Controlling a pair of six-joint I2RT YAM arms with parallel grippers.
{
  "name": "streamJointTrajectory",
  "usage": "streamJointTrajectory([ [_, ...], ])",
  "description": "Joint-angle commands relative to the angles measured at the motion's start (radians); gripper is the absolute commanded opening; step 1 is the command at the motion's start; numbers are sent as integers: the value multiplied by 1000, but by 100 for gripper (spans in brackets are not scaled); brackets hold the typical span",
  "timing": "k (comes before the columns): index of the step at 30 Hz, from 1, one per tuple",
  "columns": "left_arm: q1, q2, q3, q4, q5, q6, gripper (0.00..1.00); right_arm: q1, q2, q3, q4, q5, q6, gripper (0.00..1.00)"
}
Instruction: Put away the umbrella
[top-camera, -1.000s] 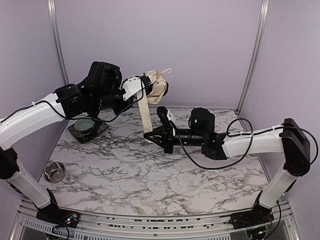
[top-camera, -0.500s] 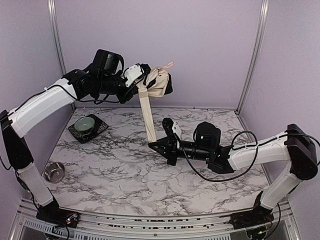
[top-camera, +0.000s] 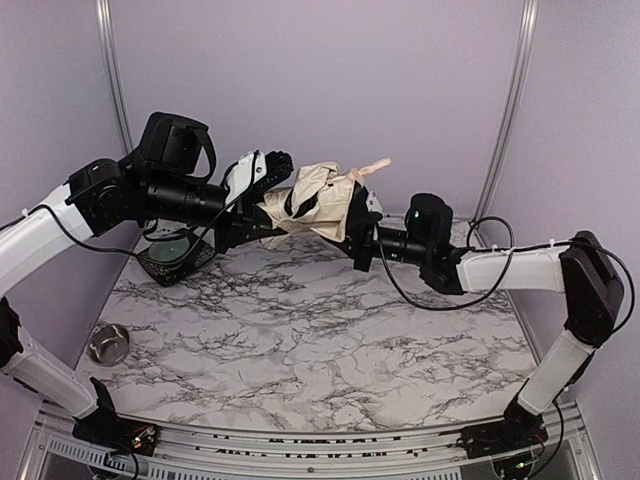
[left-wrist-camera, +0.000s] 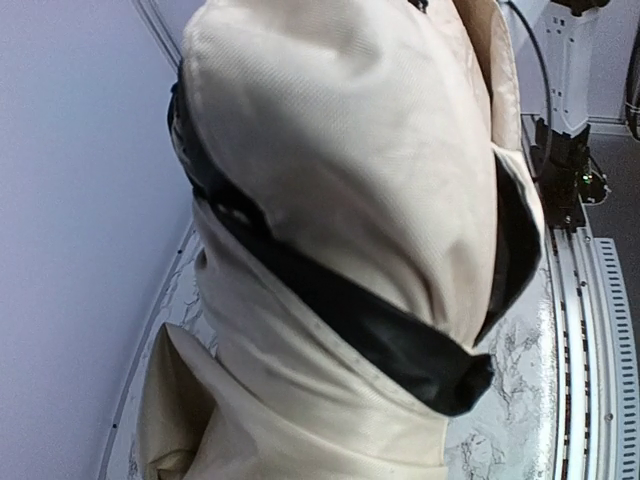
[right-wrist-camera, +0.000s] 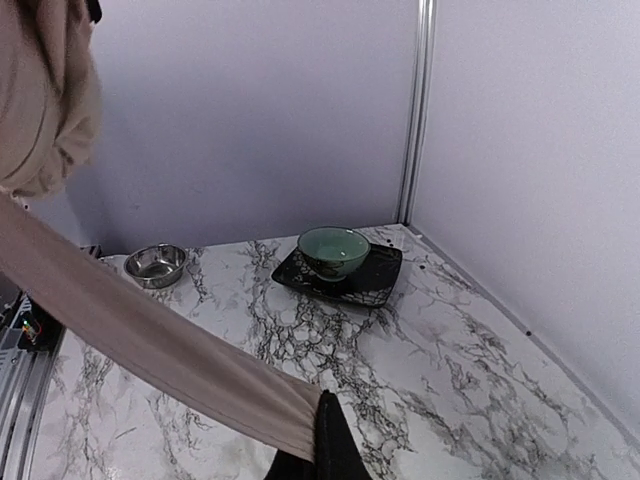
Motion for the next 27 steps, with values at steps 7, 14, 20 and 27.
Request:
streamJointTrajectory([
  [7, -162, -53, -161, -110, 250, 36, 0, -117, 53, 472, -429, -71, -190, 0],
  [14, -170, 57, -244, -173, 206, 52, 0, -30, -52, 503, -431, -130, -247, 0],
  [20, -167, 153, -251, -279, 146, 84, 0, 15, -145, 420, -429, -156, -292, 0],
  [27, -69, 233, -256, -261, 155, 64, 0, 125, -287, 124, -200, -69, -245, 0],
])
